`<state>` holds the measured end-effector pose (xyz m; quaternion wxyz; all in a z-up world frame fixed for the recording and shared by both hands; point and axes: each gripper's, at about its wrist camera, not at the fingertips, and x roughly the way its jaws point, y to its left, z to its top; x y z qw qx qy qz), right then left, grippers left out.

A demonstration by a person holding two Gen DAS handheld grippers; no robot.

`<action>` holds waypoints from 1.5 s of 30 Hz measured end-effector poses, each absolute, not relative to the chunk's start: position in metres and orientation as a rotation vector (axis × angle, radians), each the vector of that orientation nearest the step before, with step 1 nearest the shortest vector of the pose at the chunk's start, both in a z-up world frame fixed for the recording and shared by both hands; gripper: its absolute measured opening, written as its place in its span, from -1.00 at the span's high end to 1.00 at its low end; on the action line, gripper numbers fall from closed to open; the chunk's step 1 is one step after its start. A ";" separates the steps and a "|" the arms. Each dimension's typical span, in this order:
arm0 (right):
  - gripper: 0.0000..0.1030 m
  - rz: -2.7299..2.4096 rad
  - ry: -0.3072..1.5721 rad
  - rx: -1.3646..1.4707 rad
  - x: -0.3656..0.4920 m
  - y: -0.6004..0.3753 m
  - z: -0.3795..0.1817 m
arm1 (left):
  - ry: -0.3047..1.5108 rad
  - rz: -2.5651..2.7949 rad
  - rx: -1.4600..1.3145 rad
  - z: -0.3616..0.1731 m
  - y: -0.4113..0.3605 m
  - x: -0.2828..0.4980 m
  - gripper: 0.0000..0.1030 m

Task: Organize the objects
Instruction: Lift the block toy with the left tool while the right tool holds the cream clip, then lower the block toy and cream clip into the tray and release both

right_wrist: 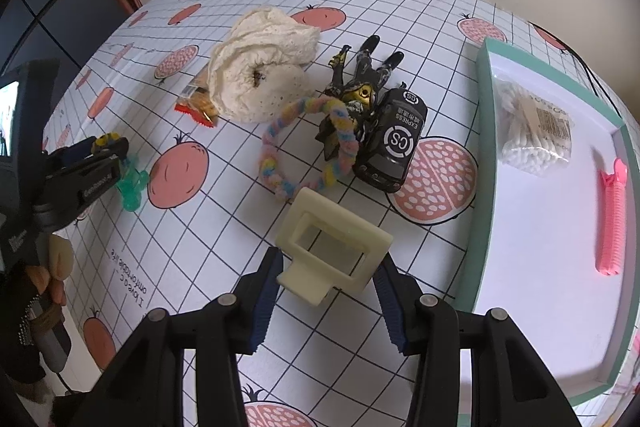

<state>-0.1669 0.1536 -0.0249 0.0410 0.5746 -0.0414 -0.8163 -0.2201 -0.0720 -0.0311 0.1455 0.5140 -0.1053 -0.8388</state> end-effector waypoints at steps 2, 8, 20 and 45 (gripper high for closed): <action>0.05 -2.501 -0.136 1.757 -0.167 0.155 -0.024 | -0.288 -2.411 1.476 -0.031 -0.075 -0.220 0.16; 0.05 -2.508 -0.153 1.731 -0.168 0.157 -0.018 | -0.185 -2.437 1.452 -0.021 -0.081 -0.220 0.16; 0.05 -2.657 -0.257 1.685 -0.163 0.216 0.009 | 0.016 -2.631 1.438 0.021 -0.050 -0.217 0.16; 0.04 -2.981 -0.657 1.769 -0.109 0.417 0.025 | -0.016 -3.122 1.897 0.006 0.216 -0.202 0.16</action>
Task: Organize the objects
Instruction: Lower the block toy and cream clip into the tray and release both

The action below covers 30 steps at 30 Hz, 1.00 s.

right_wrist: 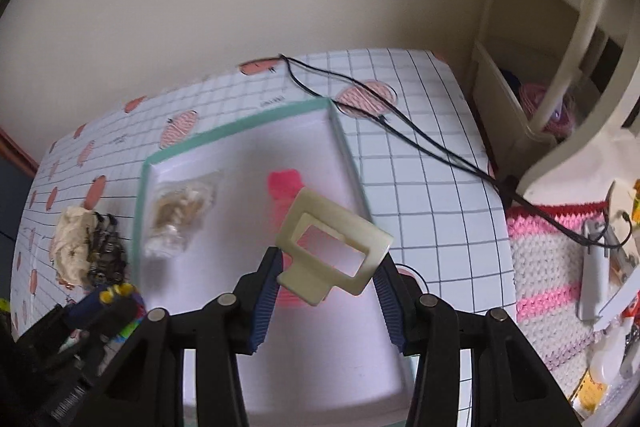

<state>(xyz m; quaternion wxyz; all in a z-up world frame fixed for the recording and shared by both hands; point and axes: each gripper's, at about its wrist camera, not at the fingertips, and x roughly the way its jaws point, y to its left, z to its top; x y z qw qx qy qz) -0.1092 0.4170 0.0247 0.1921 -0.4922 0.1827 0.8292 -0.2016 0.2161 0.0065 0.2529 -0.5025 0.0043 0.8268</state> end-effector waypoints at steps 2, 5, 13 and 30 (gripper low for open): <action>0.04 2.311 0.508 -1.407 -0.109 0.419 0.017 | 0.060 2.239 -1.371 -0.003 0.226 -0.201 0.16; 0.05 2.290 0.498 -1.435 -0.109 0.420 0.006 | 0.099 2.228 -1.404 -0.015 0.230 -0.202 0.16; 0.06 2.295 0.420 -1.459 -0.112 0.411 0.003 | 0.119 2.255 -1.413 -0.024 0.231 -0.205 0.15; 0.06 2.322 0.412 -1.481 -0.117 0.402 0.005 | 0.045 2.219 -1.427 -0.025 0.230 -0.205 -0.28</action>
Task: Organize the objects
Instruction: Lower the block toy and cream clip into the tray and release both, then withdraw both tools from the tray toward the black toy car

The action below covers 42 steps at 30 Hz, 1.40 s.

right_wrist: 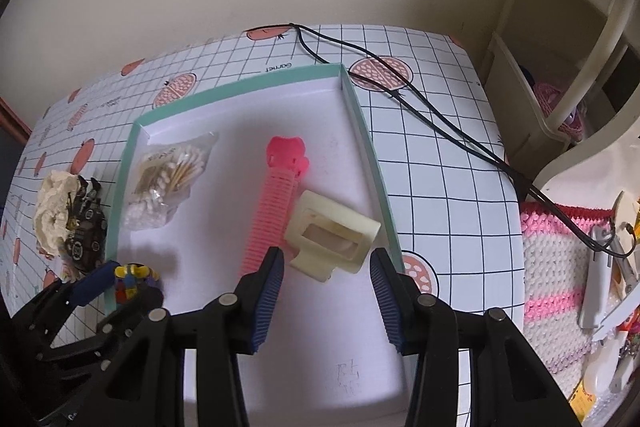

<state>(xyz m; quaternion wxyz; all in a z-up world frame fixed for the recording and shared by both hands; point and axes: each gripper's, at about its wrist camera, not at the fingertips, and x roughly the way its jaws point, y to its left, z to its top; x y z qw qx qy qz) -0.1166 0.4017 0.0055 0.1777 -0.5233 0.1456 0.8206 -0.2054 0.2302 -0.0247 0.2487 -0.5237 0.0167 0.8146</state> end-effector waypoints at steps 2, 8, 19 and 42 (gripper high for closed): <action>0.06 2.332 0.409 -1.476 -0.116 0.401 0.008 | 0.034 2.219 -1.424 -0.023 0.231 -0.205 -0.36; 0.06 2.357 0.408 -1.447 -0.115 0.400 0.020 | -0.004 2.222 -1.414 -0.014 0.230 -0.205 -0.54; 0.06 2.390 0.419 -1.416 -0.113 0.398 0.029 | -0.049 2.296 -1.376 0.010 0.214 -0.210 -0.84; -0.93 2.479 0.360 -1.421 -0.122 0.377 0.023 | -0.155 2.336 -1.379 0.008 0.175 -0.227 -1.00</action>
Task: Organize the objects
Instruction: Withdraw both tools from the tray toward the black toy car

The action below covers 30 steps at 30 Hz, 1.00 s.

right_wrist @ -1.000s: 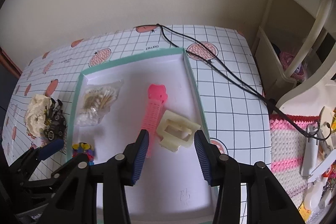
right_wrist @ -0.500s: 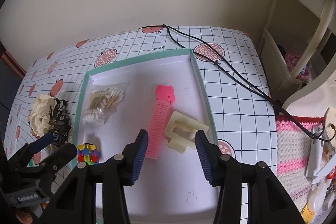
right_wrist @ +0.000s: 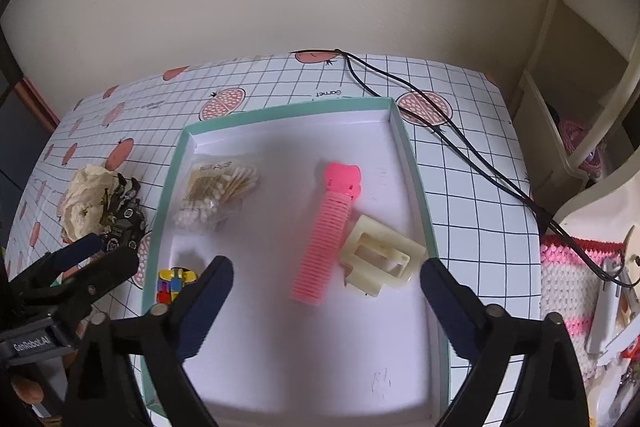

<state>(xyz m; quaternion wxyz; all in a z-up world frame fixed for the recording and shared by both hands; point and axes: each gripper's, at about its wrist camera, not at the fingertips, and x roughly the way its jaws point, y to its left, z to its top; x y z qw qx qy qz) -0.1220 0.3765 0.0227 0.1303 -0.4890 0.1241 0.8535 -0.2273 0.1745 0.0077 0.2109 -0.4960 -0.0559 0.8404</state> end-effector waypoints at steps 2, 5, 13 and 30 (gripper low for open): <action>-1.00 2.484 0.362 -1.417 -0.122 0.376 0.023 | -0.152 2.335 -1.381 0.007 0.173 -0.228 -1.00; -1.00 2.488 0.360 -1.414 -0.123 0.373 0.022 | -0.150 2.334 -1.408 0.005 0.171 -0.230 -1.00; -1.00 2.544 0.345 -1.329 -0.122 0.361 0.045 | -0.258 2.348 -1.429 0.017 0.144 -0.234 -1.00; -1.00 2.839 0.246 -1.260 -0.159 0.217 0.109 | -0.594 2.680 -1.284 0.077 -0.048 -0.225 -1.00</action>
